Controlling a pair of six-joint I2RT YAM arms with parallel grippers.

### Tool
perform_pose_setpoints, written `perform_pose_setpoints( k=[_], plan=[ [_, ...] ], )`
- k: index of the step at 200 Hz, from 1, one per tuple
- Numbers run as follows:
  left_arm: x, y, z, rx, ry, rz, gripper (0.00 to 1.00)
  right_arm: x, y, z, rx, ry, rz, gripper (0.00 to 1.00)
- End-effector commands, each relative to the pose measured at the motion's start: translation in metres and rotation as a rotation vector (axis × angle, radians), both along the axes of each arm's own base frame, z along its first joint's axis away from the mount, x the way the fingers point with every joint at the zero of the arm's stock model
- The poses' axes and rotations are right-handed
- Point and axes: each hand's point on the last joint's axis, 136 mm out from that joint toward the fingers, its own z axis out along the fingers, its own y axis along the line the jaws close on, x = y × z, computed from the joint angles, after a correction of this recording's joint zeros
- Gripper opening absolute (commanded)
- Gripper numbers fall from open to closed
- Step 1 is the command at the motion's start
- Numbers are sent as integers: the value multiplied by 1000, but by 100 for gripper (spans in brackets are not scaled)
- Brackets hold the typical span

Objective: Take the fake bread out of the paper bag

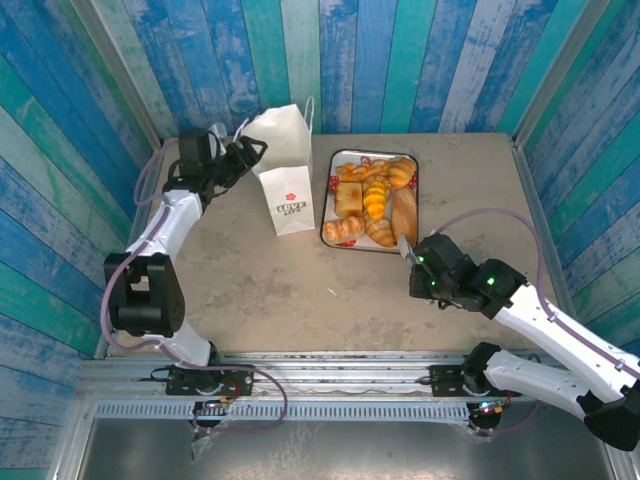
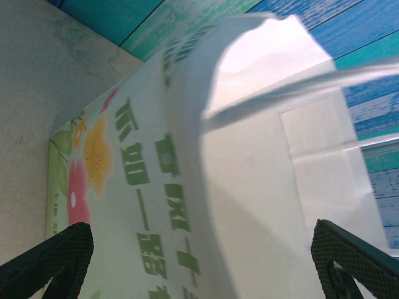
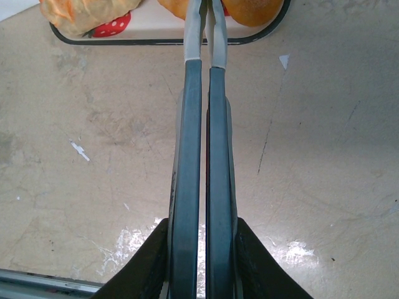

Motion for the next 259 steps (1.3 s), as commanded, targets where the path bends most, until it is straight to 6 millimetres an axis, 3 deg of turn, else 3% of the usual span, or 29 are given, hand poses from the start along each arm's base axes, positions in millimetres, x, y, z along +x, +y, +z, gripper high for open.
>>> perform_pose_setpoints(
  k=[1, 50, 131, 146, 150, 204, 229, 259],
  plan=[
    [-11, -2, 63, 0, -140, -15, 94, 3, -3, -3, -19, -17, -14, 20],
    [-22, -2, 65, 5, -142, -20, 94, 5, -4, -1, -27, -29, -12, 20],
    [-66, 8, 107, 57, -235, 15, 94, -9, -14, -10, -28, 9, -37, 20],
    [-73, 9, 105, 62, -231, 18, 94, -10, -22, -4, -35, -14, -53, 20],
    [-82, 9, 116, 59, -262, 21, 94, -10, -24, -2, -39, -20, -58, 20],
    [-124, 25, 145, 116, -349, 101, 94, -2, -63, 19, -164, -102, -130, 22],
    [-142, 37, 155, 168, -383, 161, 94, 11, -83, 23, -196, -112, -183, 22],
    [-163, 65, 152, 254, -407, 305, 94, 36, -101, 23, -202, -120, -206, 25]
  ],
)
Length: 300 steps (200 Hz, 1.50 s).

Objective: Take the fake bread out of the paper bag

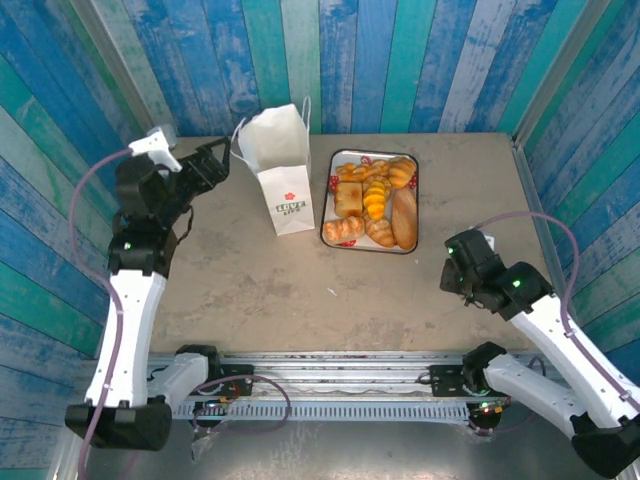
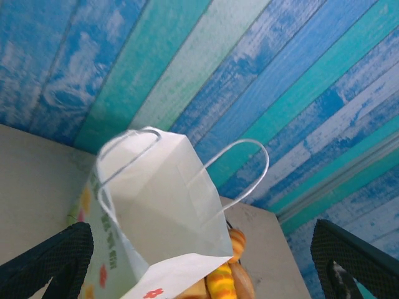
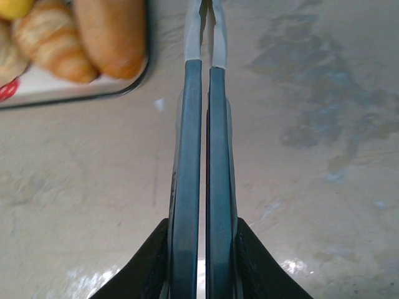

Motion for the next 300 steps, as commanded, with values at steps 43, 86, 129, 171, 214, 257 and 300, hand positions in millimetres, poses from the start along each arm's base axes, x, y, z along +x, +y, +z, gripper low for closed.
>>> perform_pose_setpoints(
  k=[43, 86, 129, 171, 214, 257, 300],
  plan=[
    [-59, 74, -17, 99, -65, 417, 94, 73, -11, 0, 11, -37, 71, 28],
    [-75, 95, -51, 46, -66, 547, 94, 109, -11, -33, 43, 60, 96, 31],
    [-72, 101, -81, 7, -46, 581, 94, 114, -24, -78, 40, 211, 70, 34],
    [-65, 103, -94, 27, -8, 595, 94, 95, -40, -111, 37, 324, -4, 43],
    [-58, 101, -106, 31, 21, 584, 94, 90, -50, -128, 14, 380, -43, 50],
    [-56, 104, -137, 32, 87, 608, 94, 85, -64, -140, -51, 437, -96, 54],
    [-56, 111, -153, 27, 112, 650, 94, 87, -64, -136, -50, 418, -91, 100]
  ],
)
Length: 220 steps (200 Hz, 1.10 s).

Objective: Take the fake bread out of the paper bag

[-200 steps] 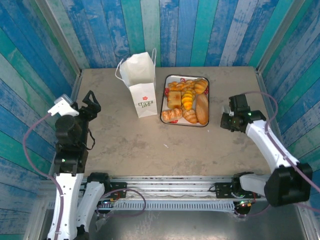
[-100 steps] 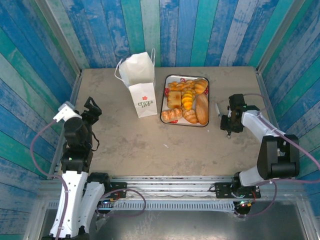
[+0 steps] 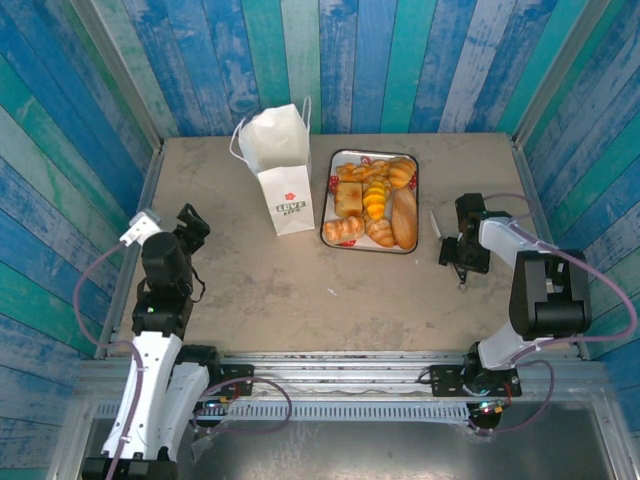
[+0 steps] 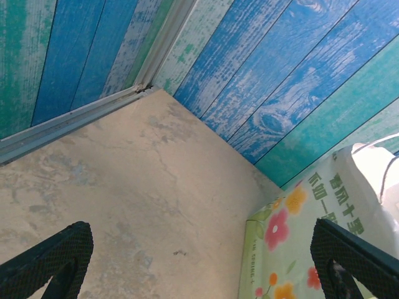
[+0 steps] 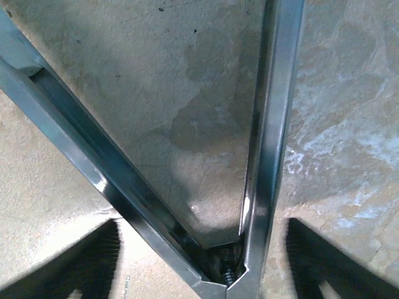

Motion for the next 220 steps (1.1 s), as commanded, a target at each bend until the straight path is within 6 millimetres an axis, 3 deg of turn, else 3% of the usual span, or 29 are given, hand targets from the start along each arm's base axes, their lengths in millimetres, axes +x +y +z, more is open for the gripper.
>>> perform_pose_setpoints(
  k=[1, 33, 95, 123, 172, 220],
  plan=[
    [-2, 7, -4, -13, -13, 51, 94, -1, -7, 7, -30, -15, -18, 100],
    [-4, 16, -19, -41, -25, 110, 94, 3, -10, 35, -45, -82, -31, 100],
    [-3, 26, -56, -11, -56, 168, 94, 17, -34, 148, -162, -458, -94, 100],
    [5, 22, -65, 92, -52, 126, 94, 18, -47, 183, -207, -637, -164, 100],
    [31, 2, -74, 341, -6, -39, 94, 20, -57, 204, -233, -793, -242, 100],
    [49, -13, -90, 493, 19, -153, 94, 28, -62, 186, -304, -808, -189, 100]
  ],
)
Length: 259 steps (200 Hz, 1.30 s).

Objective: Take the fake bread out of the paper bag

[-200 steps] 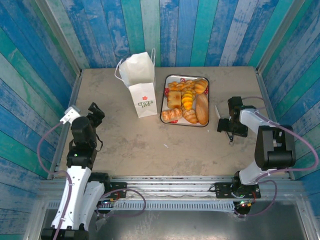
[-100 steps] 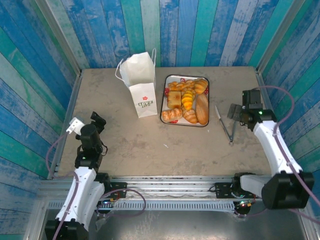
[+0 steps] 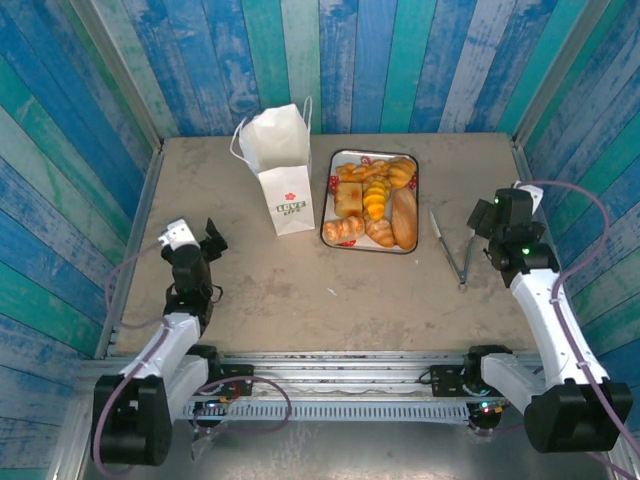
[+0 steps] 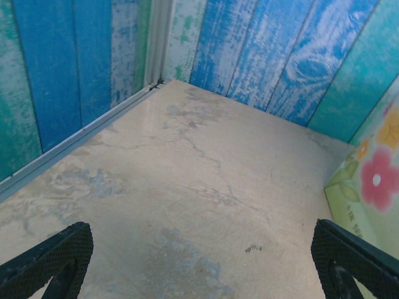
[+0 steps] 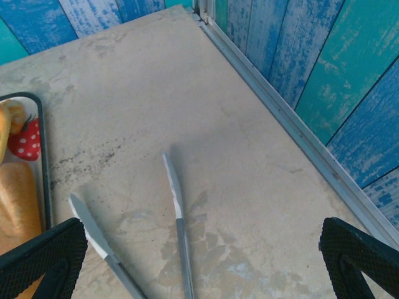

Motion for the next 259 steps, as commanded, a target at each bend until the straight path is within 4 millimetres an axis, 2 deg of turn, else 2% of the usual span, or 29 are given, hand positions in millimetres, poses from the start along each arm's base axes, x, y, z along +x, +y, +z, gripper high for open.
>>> perform_pose_setpoints(
  k=[1, 36, 73, 78, 84, 97, 121, 142, 173, 190, 233, 259],
  plan=[
    [10, -12, 11, 130, -47, -89, 94, 6, -9, -2, -62, -32, -14, 100],
    [18, -12, 9, 201, -62, -96, 94, 10, -8, -24, -135, -49, 43, 100],
    [31, -15, 0, 197, -70, -120, 94, 13, -1, -44, -146, -93, 94, 100],
    [32, -14, 5, 193, -89, -119, 94, 13, 0, -45, -147, -104, 101, 100],
    [36, -16, -4, 178, -61, -133, 94, 14, 0, -48, -148, -113, 107, 100],
    [40, -18, -4, 163, -80, -153, 94, 14, 1, -53, -150, -125, 114, 100],
    [44, -20, -17, 160, -79, -174, 94, 15, 2, -57, -153, -141, 121, 100],
    [55, -24, -29, 157, -38, -206, 94, 15, 4, -58, -157, -171, 133, 100],
    [58, -25, -29, 160, -31, -213, 94, 17, 11, -60, -147, -243, 171, 100],
    [66, -35, -33, 182, 1, -279, 94, 18, 18, -65, -143, -282, 210, 100],
    [65, -35, -34, 180, 4, -278, 94, 24, 36, -74, -146, -338, 321, 100],
    [66, -36, -34, 180, 4, -279, 94, 31, 43, -72, -164, -358, 370, 100]
  ],
)
